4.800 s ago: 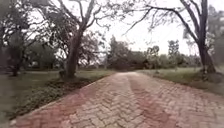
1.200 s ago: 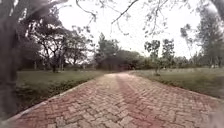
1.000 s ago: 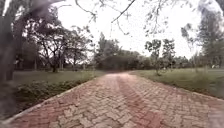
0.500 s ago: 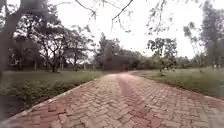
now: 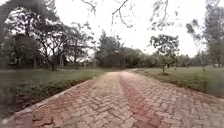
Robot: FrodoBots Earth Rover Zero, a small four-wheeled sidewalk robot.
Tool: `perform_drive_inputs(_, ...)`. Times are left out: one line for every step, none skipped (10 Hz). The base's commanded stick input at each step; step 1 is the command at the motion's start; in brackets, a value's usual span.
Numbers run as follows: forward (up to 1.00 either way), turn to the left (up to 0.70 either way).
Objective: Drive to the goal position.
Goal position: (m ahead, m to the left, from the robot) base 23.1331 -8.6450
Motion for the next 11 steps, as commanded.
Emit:
perform_drive_inputs(0.70,0.00)
perform_drive_inputs(0.70,0.00)
perform_drive_inputs(0.70,0.00)
perform_drive_inputs(0.70,0.00)
perform_drive_inputs(0.70,0.00)
perform_drive_inputs(0.70,-0.35)
perform_drive_inputs(0.70,-0.35)
perform_drive_inputs(0.70,0.00)
perform_drive_inputs(0.70,0.00)
perform_drive_inputs(0.70,0.00)
perform_drive_inputs(0.70,0.00)
